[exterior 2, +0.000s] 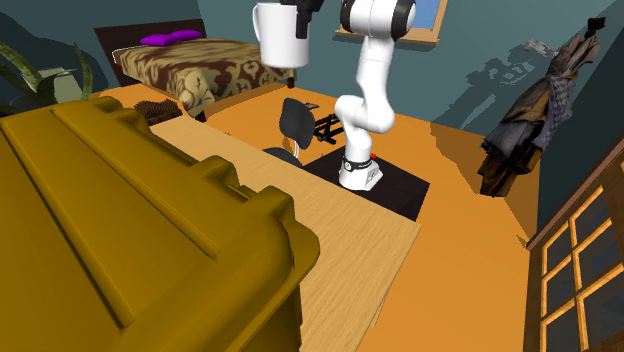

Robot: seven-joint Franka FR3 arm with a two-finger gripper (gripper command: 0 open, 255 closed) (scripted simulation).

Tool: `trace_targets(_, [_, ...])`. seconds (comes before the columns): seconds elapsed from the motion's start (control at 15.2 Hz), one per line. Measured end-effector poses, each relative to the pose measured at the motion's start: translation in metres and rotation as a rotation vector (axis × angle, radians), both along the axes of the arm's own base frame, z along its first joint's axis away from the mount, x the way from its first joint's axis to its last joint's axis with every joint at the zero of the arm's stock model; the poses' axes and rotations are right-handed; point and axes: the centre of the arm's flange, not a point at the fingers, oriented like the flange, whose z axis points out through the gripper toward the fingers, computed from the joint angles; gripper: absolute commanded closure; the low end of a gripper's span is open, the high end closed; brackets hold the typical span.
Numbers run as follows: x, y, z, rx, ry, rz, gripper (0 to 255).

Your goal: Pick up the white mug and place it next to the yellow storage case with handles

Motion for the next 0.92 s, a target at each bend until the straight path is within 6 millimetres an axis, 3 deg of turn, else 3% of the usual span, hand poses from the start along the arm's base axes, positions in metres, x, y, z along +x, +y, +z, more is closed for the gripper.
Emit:
trace_targets(0.33, [0.041, 0.054, 0.001, 0.0, -0.001, 0.003, 255])
trace_targets(0.92, [0.052, 0.061, -0.036, 0.001, 0.0, -0.001, 255])
